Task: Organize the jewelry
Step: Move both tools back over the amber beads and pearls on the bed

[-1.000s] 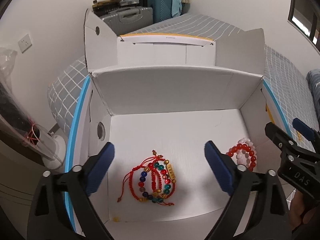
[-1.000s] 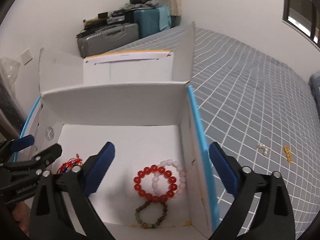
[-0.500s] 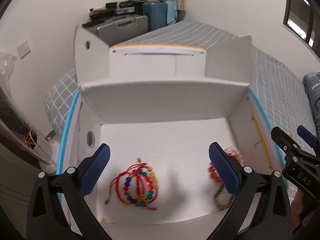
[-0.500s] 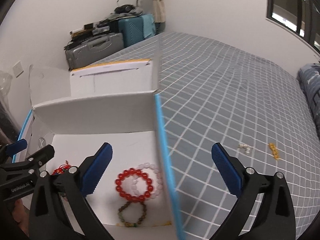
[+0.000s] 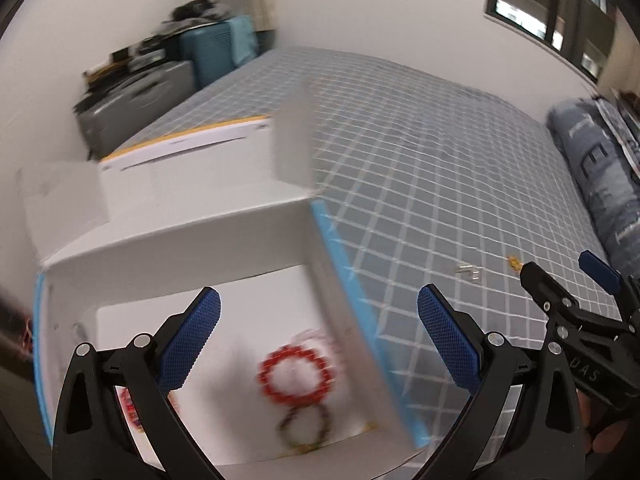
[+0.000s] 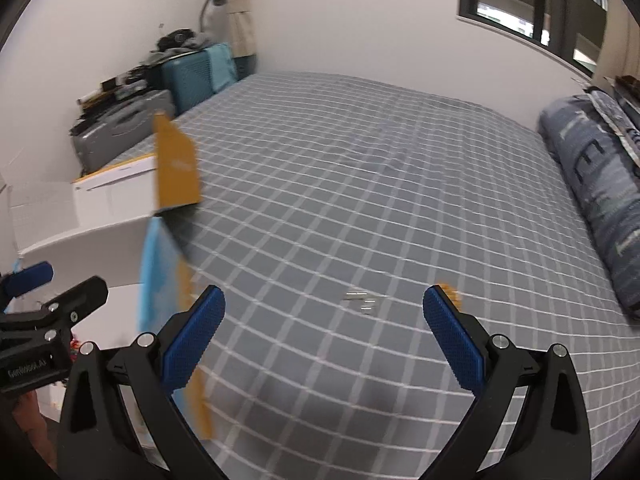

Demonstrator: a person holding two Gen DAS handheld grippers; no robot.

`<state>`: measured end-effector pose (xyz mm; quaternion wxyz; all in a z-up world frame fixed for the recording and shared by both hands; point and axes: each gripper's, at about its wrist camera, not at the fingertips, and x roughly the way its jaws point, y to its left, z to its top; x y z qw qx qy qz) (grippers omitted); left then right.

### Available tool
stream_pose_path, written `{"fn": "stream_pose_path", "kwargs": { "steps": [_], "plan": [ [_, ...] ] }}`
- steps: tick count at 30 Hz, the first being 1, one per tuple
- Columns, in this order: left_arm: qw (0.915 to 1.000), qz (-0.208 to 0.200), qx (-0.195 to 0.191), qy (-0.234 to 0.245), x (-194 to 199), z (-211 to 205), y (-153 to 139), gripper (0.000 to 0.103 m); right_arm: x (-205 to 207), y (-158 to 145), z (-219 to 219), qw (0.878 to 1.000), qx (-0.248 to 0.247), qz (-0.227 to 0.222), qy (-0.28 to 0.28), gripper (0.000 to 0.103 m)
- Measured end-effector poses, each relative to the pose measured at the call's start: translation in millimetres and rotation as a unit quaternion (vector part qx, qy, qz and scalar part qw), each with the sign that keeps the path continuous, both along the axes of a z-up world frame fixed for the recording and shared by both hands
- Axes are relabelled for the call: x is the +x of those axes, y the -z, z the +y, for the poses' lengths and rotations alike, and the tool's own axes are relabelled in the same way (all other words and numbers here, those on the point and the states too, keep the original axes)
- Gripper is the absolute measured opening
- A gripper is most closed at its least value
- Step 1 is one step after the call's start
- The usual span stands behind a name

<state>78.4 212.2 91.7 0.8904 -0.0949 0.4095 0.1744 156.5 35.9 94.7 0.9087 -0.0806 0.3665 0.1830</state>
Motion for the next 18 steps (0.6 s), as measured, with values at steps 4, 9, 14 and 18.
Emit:
{"fn": "stream_pose_path", "kwargs": {
  "steps": [4,9,14,18],
  "plan": [
    [0.9995,0.011,-0.015,0.026,39,-31,7,0.097,23,9,-38,1.000,0.002,0.010,0.028,0.095],
    [0.9985,0.028,-0.004,0.048,83,-66,18,0.097,51,35,-78,0.998,-0.003,0.030,0.055,0.095],
    [0.9973,0.034,0.008,0.064,124,-99,35,0.097,84,67,-101,0.996,-0.006,0.051,0.067,0.095],
    [0.9971,0.046,0.002,0.061,151,-110,65,0.097,106,91,-109,0.996,-0.017,0.060,0.068,0.095]
  ]
}}
